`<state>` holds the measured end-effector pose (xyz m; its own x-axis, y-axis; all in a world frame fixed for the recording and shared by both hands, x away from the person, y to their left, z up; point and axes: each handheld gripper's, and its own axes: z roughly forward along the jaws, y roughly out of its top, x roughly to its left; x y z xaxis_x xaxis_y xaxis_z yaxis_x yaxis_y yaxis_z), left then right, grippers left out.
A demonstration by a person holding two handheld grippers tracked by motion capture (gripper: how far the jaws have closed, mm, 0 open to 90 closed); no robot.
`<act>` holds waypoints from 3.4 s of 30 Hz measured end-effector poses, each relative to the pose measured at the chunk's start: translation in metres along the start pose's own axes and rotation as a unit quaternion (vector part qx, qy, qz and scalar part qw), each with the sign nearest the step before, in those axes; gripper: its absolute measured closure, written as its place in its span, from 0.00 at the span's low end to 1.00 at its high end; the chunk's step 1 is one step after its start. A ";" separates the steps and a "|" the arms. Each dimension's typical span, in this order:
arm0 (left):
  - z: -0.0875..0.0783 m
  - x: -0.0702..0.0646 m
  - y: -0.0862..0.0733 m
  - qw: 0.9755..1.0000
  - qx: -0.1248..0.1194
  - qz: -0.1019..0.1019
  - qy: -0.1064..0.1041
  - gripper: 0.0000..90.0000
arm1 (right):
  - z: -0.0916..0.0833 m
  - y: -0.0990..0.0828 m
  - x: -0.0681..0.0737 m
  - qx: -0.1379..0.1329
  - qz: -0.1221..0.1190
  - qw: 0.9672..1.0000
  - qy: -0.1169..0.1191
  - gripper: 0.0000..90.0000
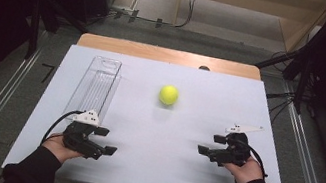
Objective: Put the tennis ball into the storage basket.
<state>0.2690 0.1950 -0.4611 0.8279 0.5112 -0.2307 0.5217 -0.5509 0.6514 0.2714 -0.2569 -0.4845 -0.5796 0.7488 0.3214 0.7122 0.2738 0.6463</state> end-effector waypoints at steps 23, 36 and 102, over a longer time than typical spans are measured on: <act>-0.001 0.000 0.000 1.000 -0.001 0.000 0.000 0.28 | 0.012 0.015 -0.004 -0.006 -0.001 1.000 -0.010 0.13; -0.001 0.000 0.000 1.000 -0.001 0.000 -0.001 0.28 | 0.016 0.022 -0.004 -0.010 0.001 1.000 -0.006 0.14; -0.002 0.001 0.000 1.000 -0.003 0.000 0.000 0.28 | 0.046 0.077 0.000 -0.027 -0.017 0.999 0.004 0.14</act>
<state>0.2691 0.1968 -0.4603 0.8278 0.5112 -0.2311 0.5205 -0.5463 0.6562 0.3442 -0.2084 -0.4667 -0.6067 0.7350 0.3028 0.6688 0.2661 0.6942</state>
